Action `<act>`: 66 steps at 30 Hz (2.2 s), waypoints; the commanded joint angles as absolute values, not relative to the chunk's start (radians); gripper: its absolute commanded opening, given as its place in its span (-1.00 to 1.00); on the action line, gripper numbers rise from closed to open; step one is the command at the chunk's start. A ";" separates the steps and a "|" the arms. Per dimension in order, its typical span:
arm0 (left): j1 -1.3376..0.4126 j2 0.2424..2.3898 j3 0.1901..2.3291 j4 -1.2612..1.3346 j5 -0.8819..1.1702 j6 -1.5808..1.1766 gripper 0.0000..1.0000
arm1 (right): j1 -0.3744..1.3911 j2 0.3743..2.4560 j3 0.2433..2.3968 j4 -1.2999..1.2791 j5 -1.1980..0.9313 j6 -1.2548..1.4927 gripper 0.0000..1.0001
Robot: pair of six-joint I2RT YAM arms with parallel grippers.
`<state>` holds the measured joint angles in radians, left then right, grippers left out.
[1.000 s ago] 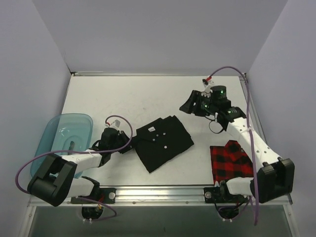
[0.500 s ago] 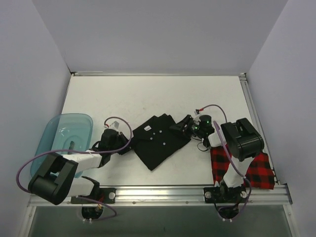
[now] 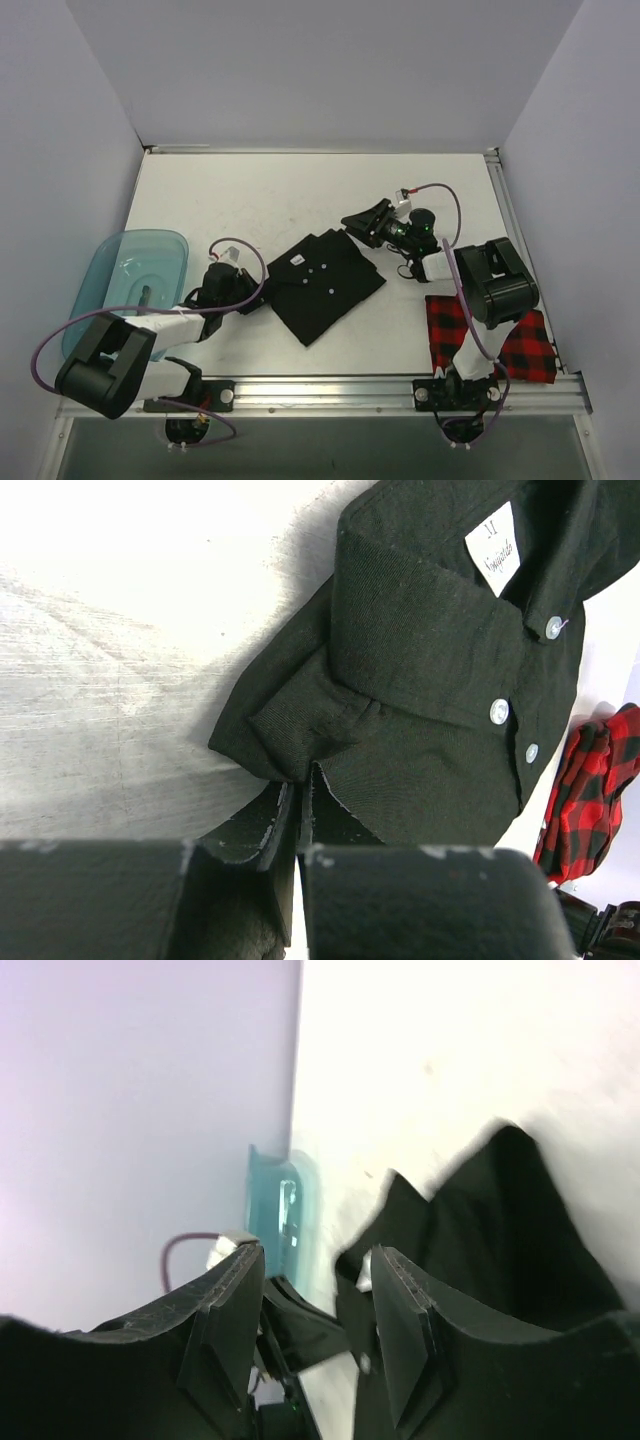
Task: Fold and stack the long sleeve shirts
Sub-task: Neatly place the folded shirt to the corner
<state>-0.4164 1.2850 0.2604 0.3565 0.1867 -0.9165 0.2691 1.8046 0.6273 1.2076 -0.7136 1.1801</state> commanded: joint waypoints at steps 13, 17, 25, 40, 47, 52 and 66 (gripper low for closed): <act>-0.390 1.264 0.238 0.307 0.192 -0.905 -0.91 | 0.331 2.164 0.885 1.278 -0.663 1.143 -0.06; -0.373 1.264 0.219 0.308 0.206 -0.893 -0.92 | 0.281 2.174 0.910 1.227 -0.670 1.103 -0.06; -0.354 1.255 0.238 0.293 0.216 -0.876 -0.93 | 0.241 1.877 0.865 0.956 -0.702 0.941 -0.04; -0.296 1.235 0.273 0.215 0.216 -0.845 -0.92 | 0.379 1.767 0.470 1.205 -0.604 1.005 -0.06; -0.242 1.275 0.323 0.167 0.224 -0.804 -0.92 | 0.321 1.840 0.365 1.368 -0.626 1.029 -0.07; -0.224 1.356 0.512 0.060 0.186 -0.755 -0.71 | 0.310 1.564 0.396 0.983 -0.615 0.873 -0.07; -0.395 1.186 0.867 -0.354 -0.059 -0.601 0.72 | 0.325 1.097 0.776 -0.165 -0.328 0.446 -0.10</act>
